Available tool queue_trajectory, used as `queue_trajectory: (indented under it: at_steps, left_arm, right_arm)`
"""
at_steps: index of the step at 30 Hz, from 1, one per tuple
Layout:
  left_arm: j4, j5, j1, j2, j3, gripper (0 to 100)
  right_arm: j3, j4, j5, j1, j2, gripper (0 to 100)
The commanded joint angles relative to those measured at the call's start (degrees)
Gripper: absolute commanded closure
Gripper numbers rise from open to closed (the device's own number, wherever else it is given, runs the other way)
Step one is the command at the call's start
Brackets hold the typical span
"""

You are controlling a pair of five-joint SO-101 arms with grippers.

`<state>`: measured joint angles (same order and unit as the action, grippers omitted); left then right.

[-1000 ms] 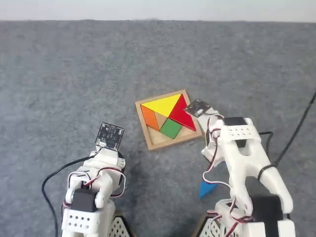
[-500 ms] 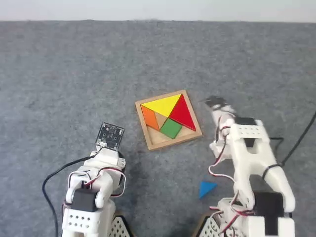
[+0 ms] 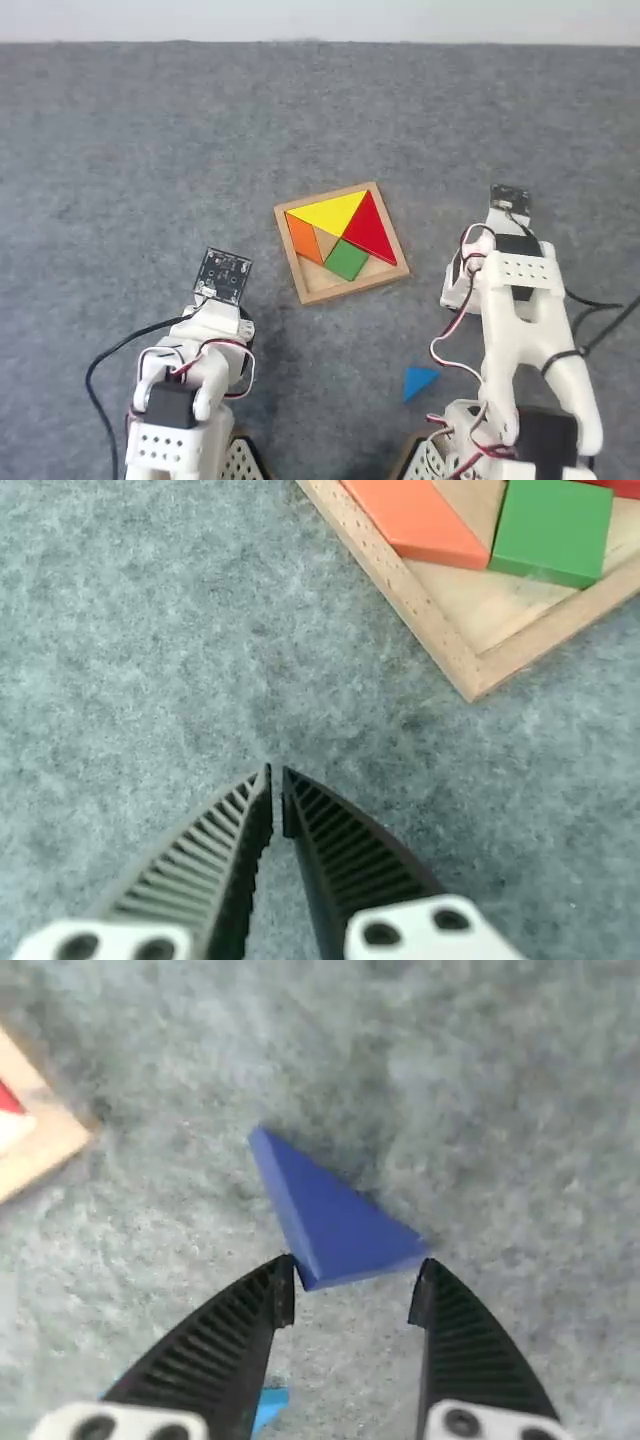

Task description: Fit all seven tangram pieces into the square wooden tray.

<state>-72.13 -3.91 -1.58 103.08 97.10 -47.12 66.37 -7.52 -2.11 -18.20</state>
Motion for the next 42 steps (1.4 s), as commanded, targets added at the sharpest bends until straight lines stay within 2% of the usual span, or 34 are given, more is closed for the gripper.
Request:
queue_trajectory:
  at_steps: [1, 8, 11, 15, 21, 27, 35, 42]
  left_arm:
    - [-0.18, -0.18, 0.26, 1.05, -0.57, 98]
    - [-0.18, -0.18, 0.26, 1.05, -0.57, 98]
    - [-0.18, -0.18, 0.26, 1.05, -0.57, 98]
    - [-0.18, -0.18, 0.26, 1.05, -0.57, 98]
    - [-0.18, -0.18, 0.26, 1.05, -0.57, 98]
    - [-0.18, -0.18, 0.26, 1.05, -0.57, 98]
    - [-0.18, -0.18, 0.26, 1.05, -0.57, 98]
    - [-0.18, -0.18, 0.26, 1.05, -0.57, 98]
  right_arm:
    - [2.29, -0.48, 7.82, 1.10, -2.68, 80.0]
    - [2.20, -0.22, 32.26, 1.71, -2.68, 80.0]
    - [1.14, -0.13, 38.95, 2.77, -2.68, 80.0]
    - [-0.18, -0.84, 41.14, 3.91, -2.68, 80.0]
    - [-0.18, -5.41, 41.67, 1.63, -2.68, 80.0]
    - [-2.73, 1.45, 50.46, 7.69, -3.30, 79.7]
    - [-3.08, -2.51, 50.90, 6.90, -1.98, 79.6]
    - [-2.64, -8.31, 50.90, 6.46, 8.40, 79.6]
